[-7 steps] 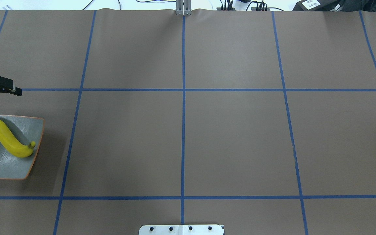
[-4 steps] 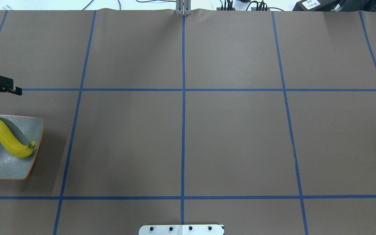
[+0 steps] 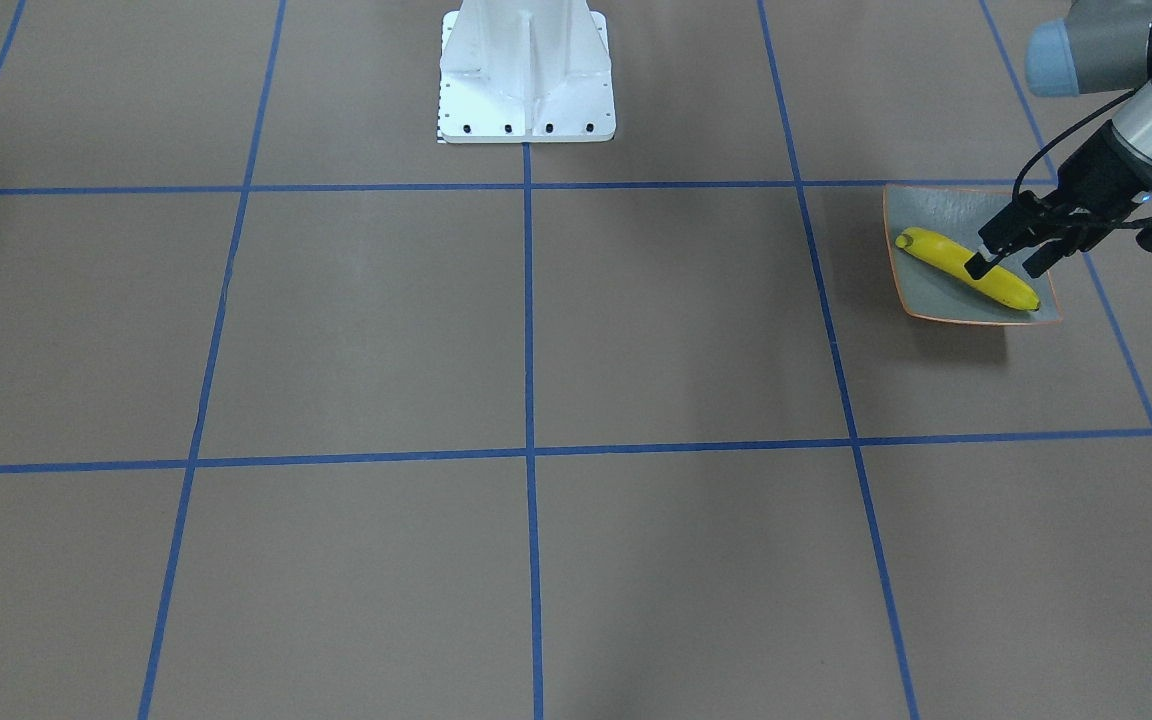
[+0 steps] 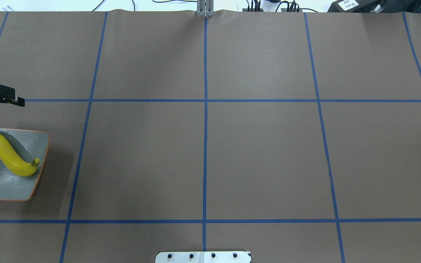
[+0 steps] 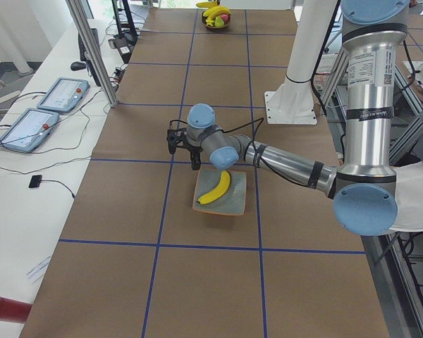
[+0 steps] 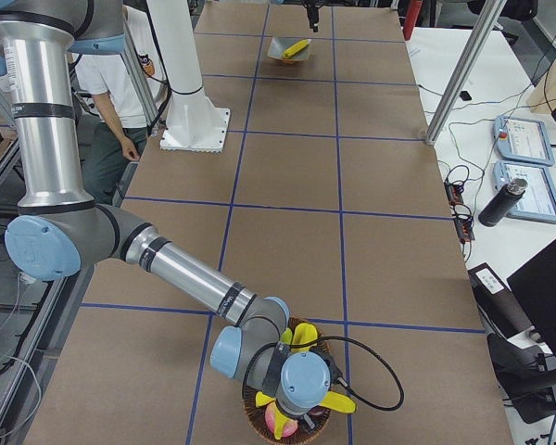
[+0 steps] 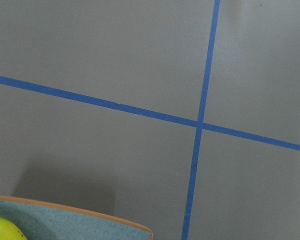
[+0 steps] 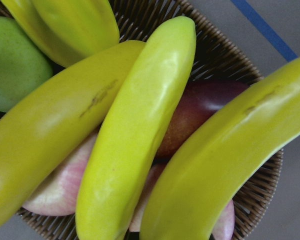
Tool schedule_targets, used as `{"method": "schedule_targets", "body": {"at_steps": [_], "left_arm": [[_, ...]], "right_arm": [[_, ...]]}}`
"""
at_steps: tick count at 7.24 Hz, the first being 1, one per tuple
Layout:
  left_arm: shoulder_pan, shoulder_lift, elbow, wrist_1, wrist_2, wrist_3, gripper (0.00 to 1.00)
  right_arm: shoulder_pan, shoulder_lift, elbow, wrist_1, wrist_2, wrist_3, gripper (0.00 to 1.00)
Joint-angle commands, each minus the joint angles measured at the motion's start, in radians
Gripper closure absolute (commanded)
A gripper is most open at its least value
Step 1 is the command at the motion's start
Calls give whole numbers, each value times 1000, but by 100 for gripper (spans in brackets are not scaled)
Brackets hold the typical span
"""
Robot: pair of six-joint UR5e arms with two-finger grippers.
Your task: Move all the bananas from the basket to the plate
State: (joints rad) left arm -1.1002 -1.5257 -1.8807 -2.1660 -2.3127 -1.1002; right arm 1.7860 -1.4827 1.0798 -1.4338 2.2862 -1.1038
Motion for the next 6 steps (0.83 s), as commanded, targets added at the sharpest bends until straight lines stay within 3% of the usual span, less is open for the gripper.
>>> {"method": "schedule_targets", "body": {"at_steps": [1,2,3,5,6], "left_arm": [[0,-2,0,-2,-1,-3,0],[2,-4,0,-2,-1,-1,0],[2,-7,0,0,-4,-3,0],[2,-43,8,0,-7,-10,0],[3,-98,15,0,-8,-98,0]], "right_arm": [[32,7,200,-220,13,1,100],[32,15,288,-353,21,12,100],[30,13,333,-411,109,72,100],[-43,4,421,-413,244,270,100],[-110,-7,512,-413,290,368,100]]}}
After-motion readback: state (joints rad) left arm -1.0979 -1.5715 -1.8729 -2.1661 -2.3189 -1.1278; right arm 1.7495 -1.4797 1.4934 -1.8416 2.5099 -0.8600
